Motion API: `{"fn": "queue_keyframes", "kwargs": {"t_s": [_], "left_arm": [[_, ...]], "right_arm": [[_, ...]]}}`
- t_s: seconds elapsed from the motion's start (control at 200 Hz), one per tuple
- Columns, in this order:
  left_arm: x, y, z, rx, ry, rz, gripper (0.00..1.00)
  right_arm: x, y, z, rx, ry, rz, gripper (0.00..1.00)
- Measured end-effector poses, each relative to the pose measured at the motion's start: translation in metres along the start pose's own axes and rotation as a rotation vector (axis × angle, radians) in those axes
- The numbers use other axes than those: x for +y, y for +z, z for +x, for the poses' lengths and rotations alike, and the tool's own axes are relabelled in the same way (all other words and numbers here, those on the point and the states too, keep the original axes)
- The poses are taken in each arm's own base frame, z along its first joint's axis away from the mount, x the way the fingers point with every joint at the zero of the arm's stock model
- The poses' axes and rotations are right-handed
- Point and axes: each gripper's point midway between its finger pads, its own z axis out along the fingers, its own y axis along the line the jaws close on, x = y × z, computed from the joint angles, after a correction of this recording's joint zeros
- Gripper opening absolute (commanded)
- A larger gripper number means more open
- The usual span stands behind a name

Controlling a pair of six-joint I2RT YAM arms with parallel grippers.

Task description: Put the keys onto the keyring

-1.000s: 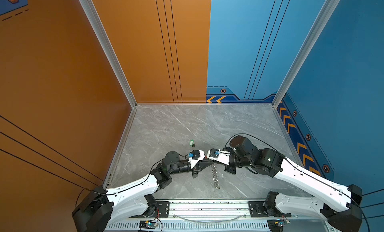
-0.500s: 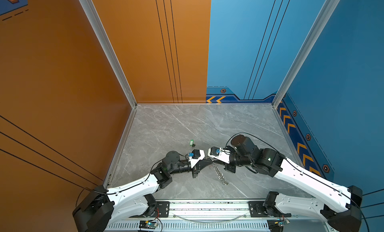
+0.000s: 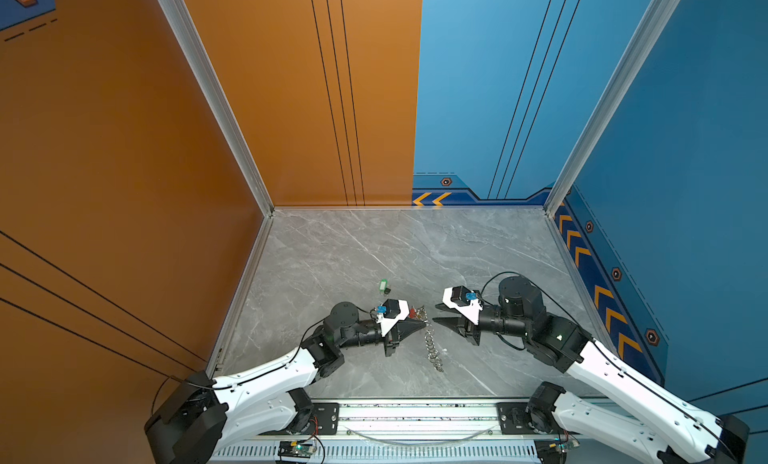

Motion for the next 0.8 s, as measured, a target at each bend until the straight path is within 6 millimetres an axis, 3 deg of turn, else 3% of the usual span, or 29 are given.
{"fn": "queue_keyframes", "kwargs": {"t_s": [0.225,0.801], "left_arm": [[-0.005,0.0,-0.011,-0.041,0.001,0.032,0.0],[-0.009,-0.006,-0.034,-0.132,0.002,0.071,0.0]], "right_arm": [[0.007,0.004,-0.004,-0.028,0.011,-0.059,0.15],[0.011,-0.004,-0.008,-0.054,0.016,-0.06,0.18]]}}
